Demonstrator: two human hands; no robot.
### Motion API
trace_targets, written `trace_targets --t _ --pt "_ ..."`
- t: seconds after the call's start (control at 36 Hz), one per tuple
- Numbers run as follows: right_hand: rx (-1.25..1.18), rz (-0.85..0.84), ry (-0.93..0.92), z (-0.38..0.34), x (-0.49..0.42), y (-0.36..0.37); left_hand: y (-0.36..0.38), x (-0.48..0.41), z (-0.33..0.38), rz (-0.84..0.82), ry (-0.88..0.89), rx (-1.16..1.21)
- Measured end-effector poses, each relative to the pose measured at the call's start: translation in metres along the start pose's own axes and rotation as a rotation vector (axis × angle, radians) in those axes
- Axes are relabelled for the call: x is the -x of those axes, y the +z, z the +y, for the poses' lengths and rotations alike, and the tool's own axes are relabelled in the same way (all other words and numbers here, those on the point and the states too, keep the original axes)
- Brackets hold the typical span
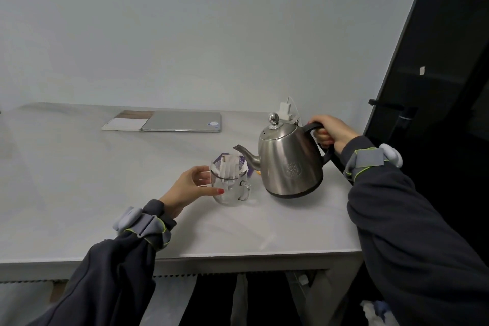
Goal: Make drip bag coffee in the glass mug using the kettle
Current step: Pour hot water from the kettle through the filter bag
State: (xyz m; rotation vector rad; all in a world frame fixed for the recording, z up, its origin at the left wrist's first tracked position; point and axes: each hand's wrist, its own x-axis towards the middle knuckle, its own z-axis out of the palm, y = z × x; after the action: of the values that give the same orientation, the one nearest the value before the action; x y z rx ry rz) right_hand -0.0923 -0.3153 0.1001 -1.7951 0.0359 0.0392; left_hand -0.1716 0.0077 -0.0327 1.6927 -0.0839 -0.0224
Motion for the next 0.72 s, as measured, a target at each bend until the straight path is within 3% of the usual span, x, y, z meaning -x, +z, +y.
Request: trace_targets --t 0.33,0.42,0.53,0.72 --pt "0.001 0.022 -0.003 0.003 -0.002 -0.006 0.018 -0.004 0.020 -0.187 -0.025 -0.061" --pt "0.010 0.030 -0.004 0.002 -0.002 -0.006 0.027 -0.001 0.025 -0.133 -0.067 -0.036" --pt "0.015 0.039 -0.007 0.003 -0.003 -0.006 0.044 0.005 0.017 0.057 0.010 -0.069" --pt "0.021 0.043 0.001 0.004 -0.001 -0.003 0.048 0.010 0.014 0.126 0.027 -0.164"
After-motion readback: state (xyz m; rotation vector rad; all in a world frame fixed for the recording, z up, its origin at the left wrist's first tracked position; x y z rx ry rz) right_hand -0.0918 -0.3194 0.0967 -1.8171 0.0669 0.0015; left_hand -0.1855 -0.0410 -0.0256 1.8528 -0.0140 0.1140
